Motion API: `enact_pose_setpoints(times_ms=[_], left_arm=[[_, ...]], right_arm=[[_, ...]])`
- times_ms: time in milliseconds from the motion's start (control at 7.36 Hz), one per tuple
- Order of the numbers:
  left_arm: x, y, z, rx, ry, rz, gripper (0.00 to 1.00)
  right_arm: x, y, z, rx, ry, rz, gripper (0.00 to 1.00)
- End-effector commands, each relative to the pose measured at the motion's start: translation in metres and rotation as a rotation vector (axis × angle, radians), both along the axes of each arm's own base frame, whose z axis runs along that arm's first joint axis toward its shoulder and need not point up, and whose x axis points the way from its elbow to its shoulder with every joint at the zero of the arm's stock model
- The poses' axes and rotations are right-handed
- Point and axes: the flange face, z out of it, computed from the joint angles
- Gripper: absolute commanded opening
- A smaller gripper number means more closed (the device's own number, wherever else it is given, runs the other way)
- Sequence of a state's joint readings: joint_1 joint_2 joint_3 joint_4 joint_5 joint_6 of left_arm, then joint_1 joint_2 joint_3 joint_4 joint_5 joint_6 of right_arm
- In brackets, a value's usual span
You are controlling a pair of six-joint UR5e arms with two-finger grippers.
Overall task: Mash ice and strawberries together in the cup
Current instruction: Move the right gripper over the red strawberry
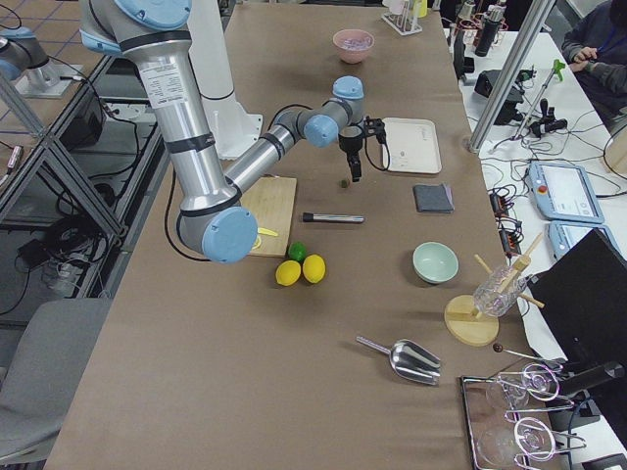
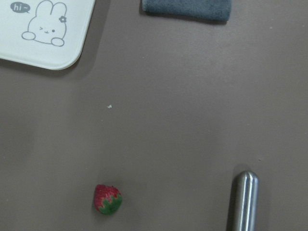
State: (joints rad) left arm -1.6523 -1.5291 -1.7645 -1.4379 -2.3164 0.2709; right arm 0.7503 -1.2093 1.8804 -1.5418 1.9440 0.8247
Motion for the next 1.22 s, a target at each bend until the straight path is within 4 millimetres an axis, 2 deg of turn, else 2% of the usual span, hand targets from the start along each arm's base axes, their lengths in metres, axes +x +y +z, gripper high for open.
enact_pose_setpoints(times_ms=[0,136,272,543,679,951,1086], left_arm=[[0.000,0.000,0.003,0.004,0.001,0.001,0.99],[0.000,0.004,0.007,-0.005,0.002,0.001,0.99],[0.001,0.006,0.009,-0.009,0.004,0.001,0.99],[0.001,0.009,0.011,-0.014,0.007,0.001,0.99],[0.001,0.012,0.013,-0.015,0.007,0.001,0.99],[0.002,0.014,0.016,-0.014,0.009,0.002,0.99],[0.002,0.015,0.017,-0.011,0.007,0.002,0.99]], right_arm=[[-0.053,0.011,0.006,-0.036,0.030,0.011,1.00],[-0.062,0.010,-0.003,-0.049,0.016,0.025,1.00],[-0.079,0.010,-0.003,-0.044,-0.022,0.034,1.00],[-0.105,0.004,0.026,-0.043,-0.065,0.048,1.00],[-0.110,0.003,0.034,-0.041,-0.045,0.051,1.00],[-0.116,0.008,0.039,-0.042,-0.034,0.049,0.98],[-0.116,0.008,0.039,-0.042,-0.034,0.049,0.84]])
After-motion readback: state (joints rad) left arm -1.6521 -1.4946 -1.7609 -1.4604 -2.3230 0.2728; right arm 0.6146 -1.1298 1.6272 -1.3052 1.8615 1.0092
